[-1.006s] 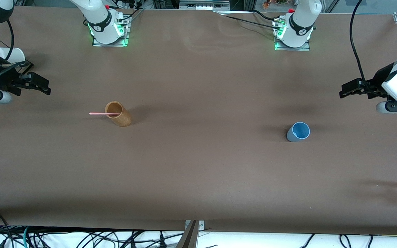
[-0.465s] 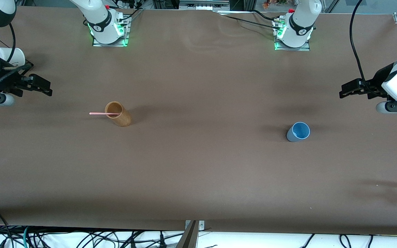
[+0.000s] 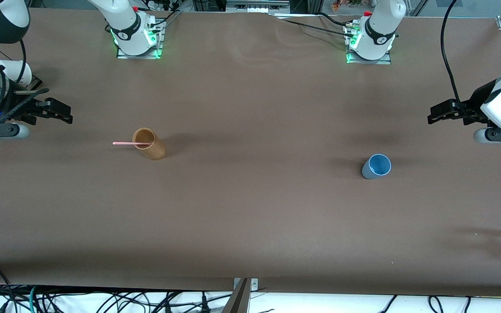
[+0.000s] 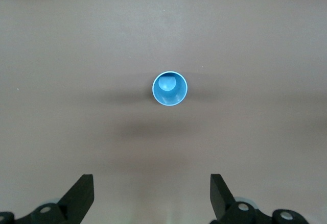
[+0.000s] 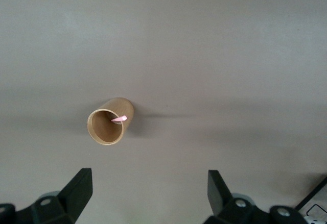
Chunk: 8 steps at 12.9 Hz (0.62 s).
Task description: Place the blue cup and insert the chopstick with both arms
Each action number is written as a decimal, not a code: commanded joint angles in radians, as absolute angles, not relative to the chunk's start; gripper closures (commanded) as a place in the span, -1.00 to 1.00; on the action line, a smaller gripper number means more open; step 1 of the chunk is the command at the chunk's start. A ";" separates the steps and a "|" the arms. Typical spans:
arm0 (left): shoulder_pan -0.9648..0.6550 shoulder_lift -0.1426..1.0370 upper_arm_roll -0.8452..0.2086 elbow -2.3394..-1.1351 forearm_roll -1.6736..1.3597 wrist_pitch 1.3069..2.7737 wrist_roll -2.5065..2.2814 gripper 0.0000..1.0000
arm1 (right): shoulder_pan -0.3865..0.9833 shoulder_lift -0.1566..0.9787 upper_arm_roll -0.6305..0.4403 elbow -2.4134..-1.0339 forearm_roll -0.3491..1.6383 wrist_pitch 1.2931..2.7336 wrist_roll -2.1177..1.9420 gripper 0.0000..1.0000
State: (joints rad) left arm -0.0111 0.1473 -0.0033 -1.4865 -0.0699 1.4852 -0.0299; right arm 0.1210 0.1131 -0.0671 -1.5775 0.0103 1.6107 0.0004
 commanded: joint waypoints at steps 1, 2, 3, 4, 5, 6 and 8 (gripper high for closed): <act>-0.009 0.155 -0.005 -1.486 -0.061 1.483 -0.015 -1.00 | 0.124 0.101 -0.063 -1.617 0.012 1.653 0.017 -1.00; -0.012 0.156 -0.005 -1.486 -0.063 1.486 -0.017 -1.00 | 0.129 0.101 -0.063 -1.649 0.014 1.687 0.031 -1.00; -0.014 0.156 -0.005 -1.485 -0.063 1.489 -0.018 -1.00 | 0.136 0.098 -0.063 -1.681 0.014 1.722 0.055 -1.00; -0.014 0.158 -0.005 -1.485 -0.063 1.491 -0.018 -1.00 | 0.141 0.100 -0.061 -1.699 0.014 1.742 0.066 -1.00; -0.018 0.179 -0.005 -1.483 -0.064 1.493 -0.018 -1.00 | 0.143 0.100 -0.061 -1.716 0.014 1.761 0.071 -1.00; -0.024 0.198 -0.006 -1.470 -0.063 1.493 -0.018 -1.00 | 0.149 0.100 -0.060 -1.736 0.014 1.781 0.072 -1.00; -0.022 0.251 -0.037 -1.463 -0.063 1.544 -0.018 -1.00 | 0.150 0.100 -0.054 -1.778 0.015 1.828 0.090 -0.99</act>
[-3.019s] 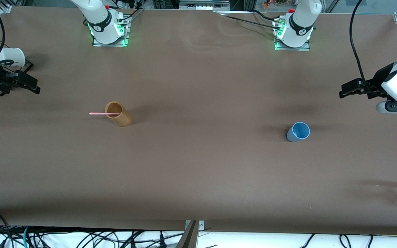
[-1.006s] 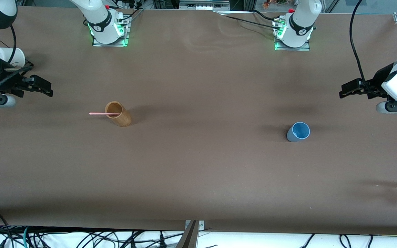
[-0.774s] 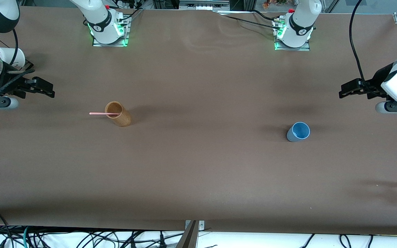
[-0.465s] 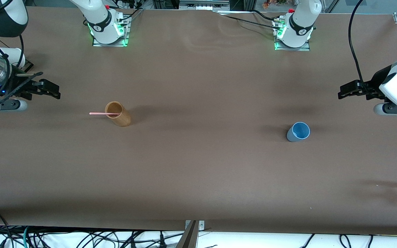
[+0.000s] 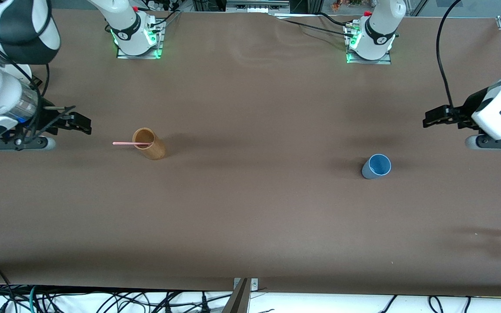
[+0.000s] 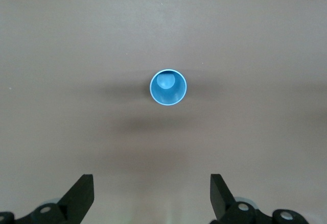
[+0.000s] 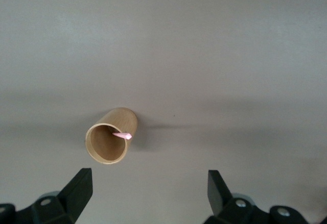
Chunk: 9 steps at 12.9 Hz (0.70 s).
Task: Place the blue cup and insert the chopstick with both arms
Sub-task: 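Reach the right gripper to the pink stick while the left gripper reaches the blue cup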
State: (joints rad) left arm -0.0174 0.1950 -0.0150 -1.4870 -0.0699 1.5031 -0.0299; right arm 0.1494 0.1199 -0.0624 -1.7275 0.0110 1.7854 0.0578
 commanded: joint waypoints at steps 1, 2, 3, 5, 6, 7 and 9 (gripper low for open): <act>-0.023 0.262 -0.060 -1.466 -0.058 1.586 -0.018 -1.00 | 0.150 0.100 -0.040 -1.810 0.015 1.863 0.116 -1.00; -0.025 0.281 -0.067 -1.470 -0.063 1.600 -0.018 -1.00 | 0.150 0.098 -0.031 -1.850 0.015 1.909 0.141 -1.00; -0.025 0.331 -0.071 -1.465 -0.064 1.604 -0.017 -1.00 | 0.150 0.097 -0.023 -1.899 0.015 1.964 0.161 -1.00; -0.025 0.389 -0.109 -1.480 -0.052 1.684 -0.017 -1.00 | 0.150 0.092 -0.011 -1.980 0.015 2.052 0.184 -0.99; -0.025 0.417 -0.112 -1.492 -0.051 1.719 -0.018 -1.00 | 0.150 0.094 -0.009 -2.009 0.015 2.092 0.193 -0.99; -0.032 0.437 -0.112 -1.509 -0.049 1.756 -0.018 -1.00 | 0.150 0.095 -0.006 -2.037 0.015 2.132 0.193 -0.99; -0.046 0.427 -0.110 -1.635 -0.034 1.898 -0.020 -1.00 | 0.150 0.098 -0.003 -2.092 0.015 2.210 0.205 -0.99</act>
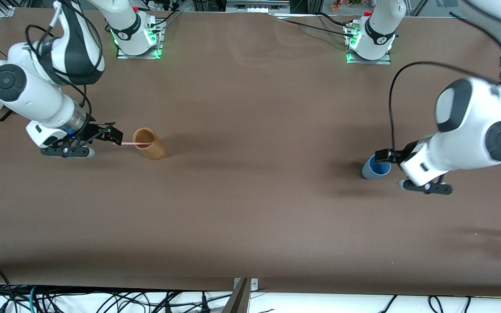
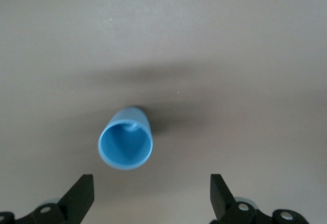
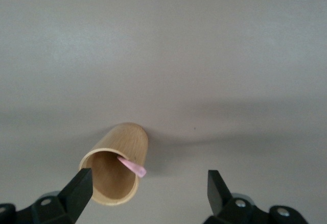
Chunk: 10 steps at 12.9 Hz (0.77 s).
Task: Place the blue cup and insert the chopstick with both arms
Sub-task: 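Reach the right gripper to the pink stick while the left gripper reaches the blue cup, then grasp the pink stick with the right gripper while the left gripper grasps the cup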
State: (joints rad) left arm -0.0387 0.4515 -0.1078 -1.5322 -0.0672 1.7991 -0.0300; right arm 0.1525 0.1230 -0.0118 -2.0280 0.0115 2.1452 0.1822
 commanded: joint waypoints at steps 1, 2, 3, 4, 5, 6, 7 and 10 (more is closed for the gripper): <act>-0.046 0.416 -0.110 -1.699 -0.008 1.969 -0.020 -1.00 | 0.150 0.100 0.000 -2.111 0.015 2.233 0.225 -0.98; -0.046 0.396 -0.110 -1.756 -0.005 2.021 -0.020 -1.00 | 0.150 0.101 0.015 -2.127 0.015 2.250 0.241 -0.98; -0.046 0.384 -0.110 -1.799 -0.003 2.058 -0.020 -1.00 | 0.150 0.101 0.017 -2.143 0.015 2.270 0.247 -0.95; -0.048 0.379 -0.110 -1.828 -0.005 2.078 -0.020 -1.00 | 0.150 0.101 0.017 -2.161 0.015 2.290 0.253 -0.89; -0.048 0.374 -0.109 -1.853 -0.003 2.094 -0.020 -1.00 | 0.150 0.103 0.018 -2.172 0.015 2.304 0.253 -0.76; -0.048 0.365 -0.109 -1.879 -0.005 2.118 -0.020 -1.00 | 0.150 0.107 0.018 -2.174 0.015 2.306 0.253 -0.61; -0.048 0.361 -0.109 -1.911 -0.003 2.153 -0.021 -1.00 | 0.150 0.109 0.018 -2.174 0.017 2.306 0.255 -0.43; -0.049 0.356 -0.106 -2.009 -0.005 2.279 -0.040 -1.00 | 0.150 0.121 0.020 -2.174 0.017 2.304 0.255 0.32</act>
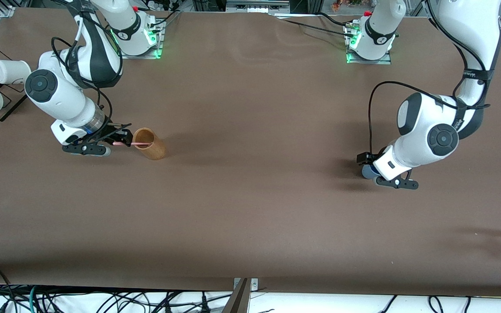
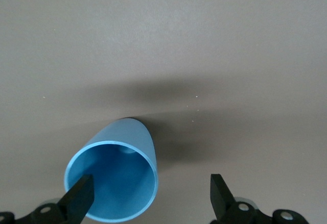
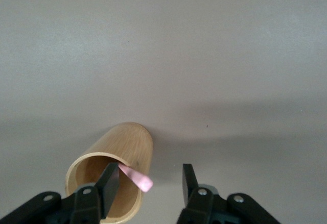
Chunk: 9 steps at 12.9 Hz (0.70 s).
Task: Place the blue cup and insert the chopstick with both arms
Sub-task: 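Grasp the pink stick with the right gripper while the left gripper grasps the cup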
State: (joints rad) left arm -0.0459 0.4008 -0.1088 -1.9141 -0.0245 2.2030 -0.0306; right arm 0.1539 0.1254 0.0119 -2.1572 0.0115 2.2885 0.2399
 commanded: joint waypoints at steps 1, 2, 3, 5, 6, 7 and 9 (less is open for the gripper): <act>-0.060 0.357 -0.104 -2.029 -0.005 2.316 -0.069 -1.00 | 0.150 0.121 0.020 -2.171 0.017 2.304 0.255 0.52; -0.066 0.365 -0.103 -2.036 -0.005 2.333 -0.099 -1.00 | 0.150 0.121 0.021 -2.165 0.017 2.296 0.255 0.72; -0.071 0.376 -0.101 -2.036 -0.003 2.345 -0.122 -1.00 | 0.150 0.120 0.023 -2.158 0.017 2.292 0.255 0.90; -0.069 0.400 -0.095 -2.028 0.001 2.367 -0.138 -0.82 | 0.152 0.118 0.025 -2.134 0.015 2.273 0.250 1.00; -0.071 0.403 -0.089 -2.026 0.002 2.367 -0.138 -0.45 | 0.152 0.118 0.032 -2.113 0.015 2.252 0.249 1.00; -0.071 0.405 -0.087 -2.026 0.002 2.367 -0.138 0.16 | 0.152 0.118 0.032 -2.080 0.015 2.218 0.245 1.00; -0.069 0.405 -0.086 -2.020 0.002 2.365 -0.138 1.00 | 0.153 0.120 0.040 -1.998 0.015 2.119 0.247 1.00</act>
State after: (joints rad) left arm -0.0616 0.4105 -0.0943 -2.0189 -0.0244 2.3553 -0.1141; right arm 0.1557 0.1246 0.0285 -2.0758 0.0126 2.2133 0.2402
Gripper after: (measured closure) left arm 0.441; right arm 0.912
